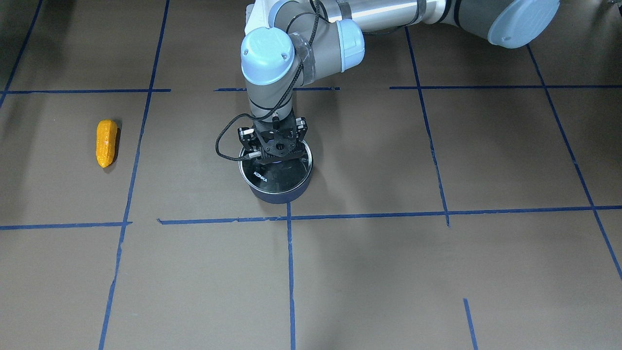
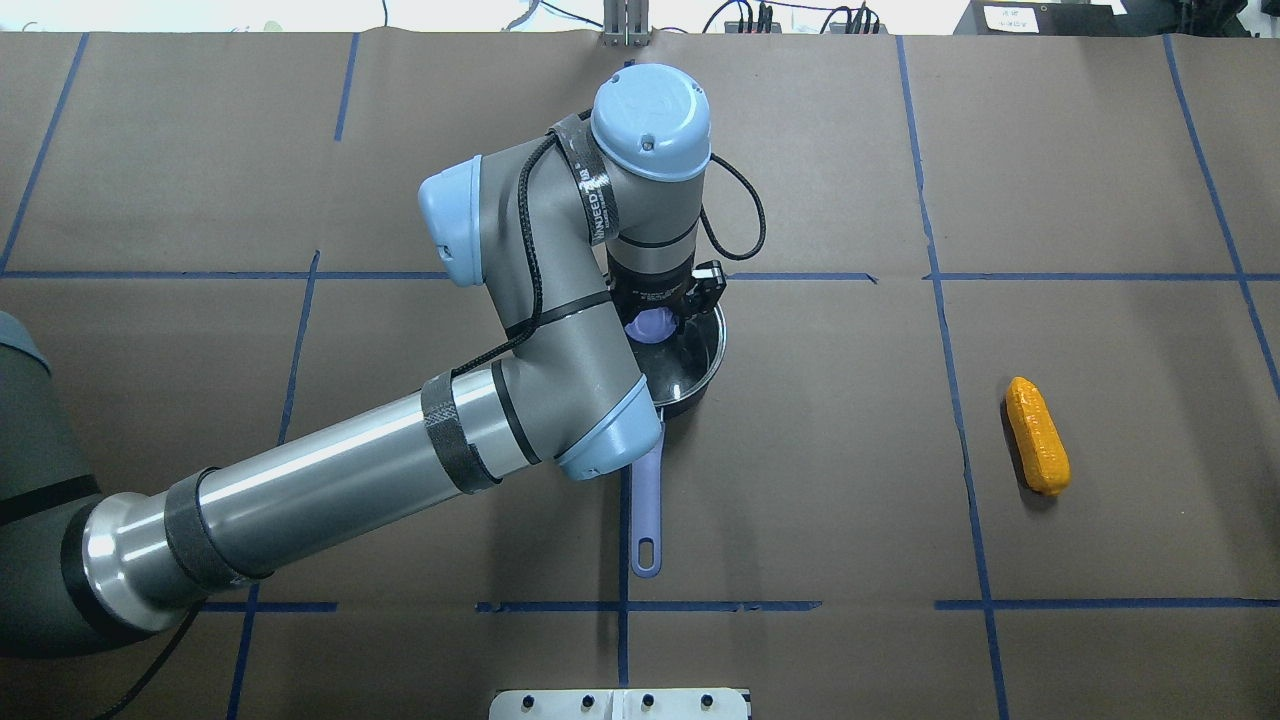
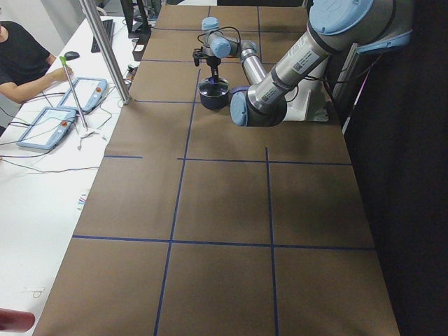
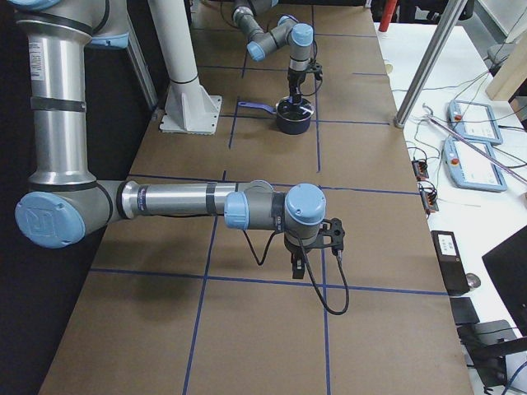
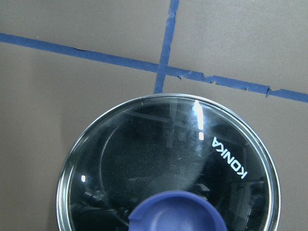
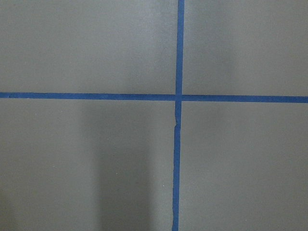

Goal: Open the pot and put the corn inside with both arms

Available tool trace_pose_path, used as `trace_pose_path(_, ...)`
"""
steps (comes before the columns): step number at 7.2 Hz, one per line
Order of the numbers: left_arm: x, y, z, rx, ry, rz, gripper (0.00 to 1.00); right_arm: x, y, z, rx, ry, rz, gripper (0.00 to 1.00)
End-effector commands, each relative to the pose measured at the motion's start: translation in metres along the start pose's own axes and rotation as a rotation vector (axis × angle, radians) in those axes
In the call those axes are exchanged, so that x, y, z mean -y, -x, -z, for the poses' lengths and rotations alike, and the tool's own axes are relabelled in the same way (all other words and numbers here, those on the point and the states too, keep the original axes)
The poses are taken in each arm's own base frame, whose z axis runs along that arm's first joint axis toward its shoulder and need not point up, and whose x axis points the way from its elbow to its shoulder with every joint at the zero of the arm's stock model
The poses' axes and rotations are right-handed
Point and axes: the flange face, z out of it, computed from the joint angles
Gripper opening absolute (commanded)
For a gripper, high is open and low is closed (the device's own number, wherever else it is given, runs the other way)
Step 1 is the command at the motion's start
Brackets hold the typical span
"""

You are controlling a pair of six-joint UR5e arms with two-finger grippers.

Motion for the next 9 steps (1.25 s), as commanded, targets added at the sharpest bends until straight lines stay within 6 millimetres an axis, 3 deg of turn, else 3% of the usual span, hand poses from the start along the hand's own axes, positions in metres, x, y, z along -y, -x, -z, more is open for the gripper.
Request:
trace_pose_path(1, -0.002, 0.002, 0.017, -0.025, -0.011, -0.007, 0.15, 0.003, 0.003, 0.003, 0.0, -0.006, 0.005, 1.0)
trace_pose_path(2, 0.0, 0.004, 0.023, -0.033, -0.016, -0.006, 0.15, 0.004, 0.005, 0.004, 0.0, -0.009, 0.009, 1.0)
trace_pose_path(3, -0.002, 0.017, 0.027, -0.029, -0.018, -0.006, 0.15, 0.007, 0.009, 0.007, -0.001, -0.015, -0.014, 1.0)
trace_pose_path(4, -0.005, 0.046, 0.029, -0.03, -0.021, -0.008, 0.13, 0.024, 0.03, 0.013, 0.0, -0.029, -0.056, 1.0)
trace_pose_path(5, -0.001, 0.076, 0.03, -0.032, -0.029, -0.003, 0.12, 0.028, 0.056, 0.009, 0.004, -0.023, -0.065, 1.0)
trace_pose_path(7, 0.009, 0.13, 0.034, -0.019, -0.047, -0.017, 0.12, 0.028, 0.111, 0.004, 0.015, -0.011, -0.07, 1.0)
trace_pose_path(9, 0.013, 0.175, 0.057, 0.012, -0.066, -0.072, 0.12, 0.023, 0.166, -0.009, 0.029, 0.005, -0.093, 1.0)
